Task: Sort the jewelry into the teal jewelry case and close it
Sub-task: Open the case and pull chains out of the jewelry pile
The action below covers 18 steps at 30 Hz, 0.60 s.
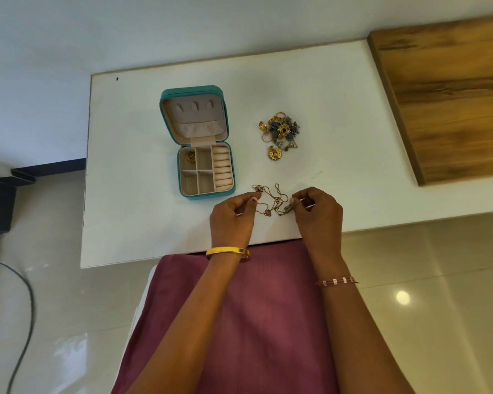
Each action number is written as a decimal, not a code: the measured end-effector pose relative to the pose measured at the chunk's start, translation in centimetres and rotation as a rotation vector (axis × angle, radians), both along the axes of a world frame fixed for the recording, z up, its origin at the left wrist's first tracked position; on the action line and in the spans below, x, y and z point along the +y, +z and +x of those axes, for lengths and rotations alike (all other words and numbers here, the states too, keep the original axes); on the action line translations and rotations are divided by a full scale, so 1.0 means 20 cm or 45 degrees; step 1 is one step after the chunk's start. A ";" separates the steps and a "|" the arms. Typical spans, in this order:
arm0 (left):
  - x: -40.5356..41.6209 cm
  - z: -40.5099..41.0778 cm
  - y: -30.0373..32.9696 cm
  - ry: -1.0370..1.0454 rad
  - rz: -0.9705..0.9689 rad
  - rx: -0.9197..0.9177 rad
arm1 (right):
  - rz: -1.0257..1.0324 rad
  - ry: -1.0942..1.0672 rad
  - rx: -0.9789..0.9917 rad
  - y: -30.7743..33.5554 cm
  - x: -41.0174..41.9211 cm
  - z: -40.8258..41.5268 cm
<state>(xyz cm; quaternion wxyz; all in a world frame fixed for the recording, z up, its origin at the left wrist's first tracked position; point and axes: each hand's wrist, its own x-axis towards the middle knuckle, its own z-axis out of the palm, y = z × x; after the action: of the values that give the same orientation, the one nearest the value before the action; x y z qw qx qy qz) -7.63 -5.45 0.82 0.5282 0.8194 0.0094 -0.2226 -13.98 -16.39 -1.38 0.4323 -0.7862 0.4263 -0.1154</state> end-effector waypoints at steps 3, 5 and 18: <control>0.07 0.03 0.01 0.074 -0.064 0.009 | -0.019 0.023 -0.083 0.02 0.02 0.01; 0.12 0.06 0.02 0.140 -0.106 -0.016 | -0.015 0.036 -0.125 0.03 0.03 0.02; 0.30 0.19 -0.14 0.624 -0.029 -0.282 | -0.359 0.561 -0.178 0.12 0.32 0.53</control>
<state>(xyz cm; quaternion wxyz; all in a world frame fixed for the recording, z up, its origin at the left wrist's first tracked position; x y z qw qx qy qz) -3.91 0.53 -1.90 0.5734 0.8059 0.1473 0.0028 -3.42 -10.06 1.01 0.3615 -0.9026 0.1937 -0.1307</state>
